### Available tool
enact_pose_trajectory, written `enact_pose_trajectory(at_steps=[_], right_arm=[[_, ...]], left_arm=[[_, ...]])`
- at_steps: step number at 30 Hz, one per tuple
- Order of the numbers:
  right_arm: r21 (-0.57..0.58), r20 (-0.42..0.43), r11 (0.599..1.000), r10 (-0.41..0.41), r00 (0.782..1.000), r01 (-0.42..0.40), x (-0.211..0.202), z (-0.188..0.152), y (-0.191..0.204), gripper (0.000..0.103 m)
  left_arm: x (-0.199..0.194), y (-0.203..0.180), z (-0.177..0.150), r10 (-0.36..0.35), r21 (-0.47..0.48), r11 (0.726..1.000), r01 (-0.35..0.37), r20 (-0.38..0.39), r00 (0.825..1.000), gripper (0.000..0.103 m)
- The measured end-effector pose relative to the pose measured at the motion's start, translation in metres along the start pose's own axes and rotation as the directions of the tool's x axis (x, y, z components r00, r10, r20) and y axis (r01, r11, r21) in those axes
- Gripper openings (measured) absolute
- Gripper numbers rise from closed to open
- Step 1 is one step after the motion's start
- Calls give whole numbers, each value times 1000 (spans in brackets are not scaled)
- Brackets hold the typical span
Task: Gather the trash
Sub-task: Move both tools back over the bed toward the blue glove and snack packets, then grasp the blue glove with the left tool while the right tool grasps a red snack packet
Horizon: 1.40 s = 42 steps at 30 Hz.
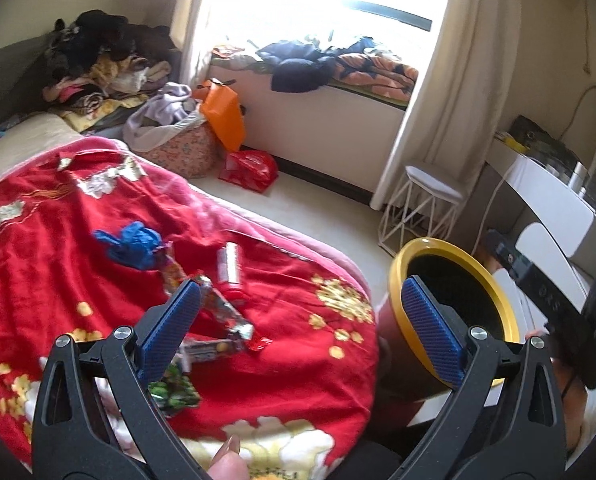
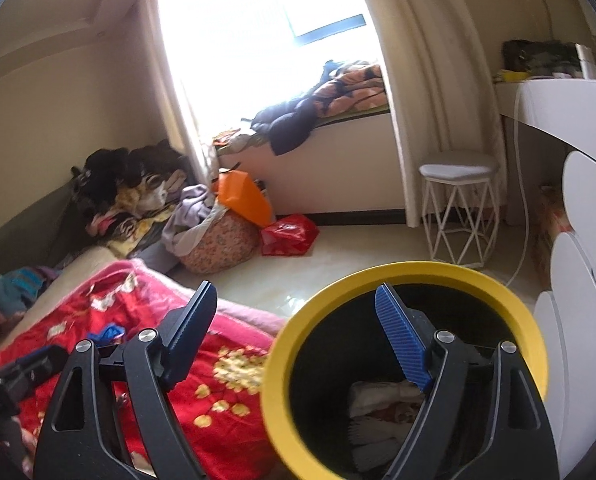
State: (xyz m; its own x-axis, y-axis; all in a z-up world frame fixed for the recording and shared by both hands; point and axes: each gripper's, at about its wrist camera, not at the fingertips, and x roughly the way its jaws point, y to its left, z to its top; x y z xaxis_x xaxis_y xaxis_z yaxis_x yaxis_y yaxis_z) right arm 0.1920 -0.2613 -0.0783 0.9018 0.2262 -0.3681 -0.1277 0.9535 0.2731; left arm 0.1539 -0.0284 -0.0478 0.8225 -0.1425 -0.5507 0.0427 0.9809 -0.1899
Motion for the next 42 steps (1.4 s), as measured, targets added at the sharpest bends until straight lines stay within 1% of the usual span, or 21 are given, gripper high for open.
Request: enact_pose_trajectory(at_steps=[6,13,23,26,29,33,36,38,40,41,42], right_arm=[[-51,-24,997,54,998,-55,3,-7,23,80],[-95,-49,990,97,994,-102,5,-14,43,80],[-128,-118,975,167,979,-182,15,-26,74,80],[-142,-147,968,187,971,-208,19,-31,86,80],[-168,-189,954,215,958,-247,23,-40,101,80],[-189,-253,932,258,932,-309,32,-52,122,79],[-198,-310,927,249,918,-319,46,-60,133,69],[-199,-342,930,229,911,-309,55,-62,134,59],[-199,-377,936,201,904,-291,65,-66,132,54],[-200,-400,937,188,897,-286,71,-69,131,50],[-203,-414,937,182,892,-285,76,-71,129,49]], left_arm=[[-1,25,3,36,-51,998,-36,9,999,92],[-1,52,6,71,-109,992,-68,22,997,92],[-2,98,8,133,-208,970,-124,29,991,92],[-1,113,6,151,-240,961,-141,24,988,92],[0,127,5,167,-264,952,-156,22,986,92],[3,144,5,183,-291,941,-171,12,983,92],[9,158,7,190,-313,933,-180,1,982,92],[13,164,8,192,-314,931,-186,-10,981,92],[19,170,9,202,-307,931,-198,-20,979,92],[23,173,10,194,-307,932,-193,-27,981,90],[27,175,11,191,-307,932,-193,-36,981,85]])
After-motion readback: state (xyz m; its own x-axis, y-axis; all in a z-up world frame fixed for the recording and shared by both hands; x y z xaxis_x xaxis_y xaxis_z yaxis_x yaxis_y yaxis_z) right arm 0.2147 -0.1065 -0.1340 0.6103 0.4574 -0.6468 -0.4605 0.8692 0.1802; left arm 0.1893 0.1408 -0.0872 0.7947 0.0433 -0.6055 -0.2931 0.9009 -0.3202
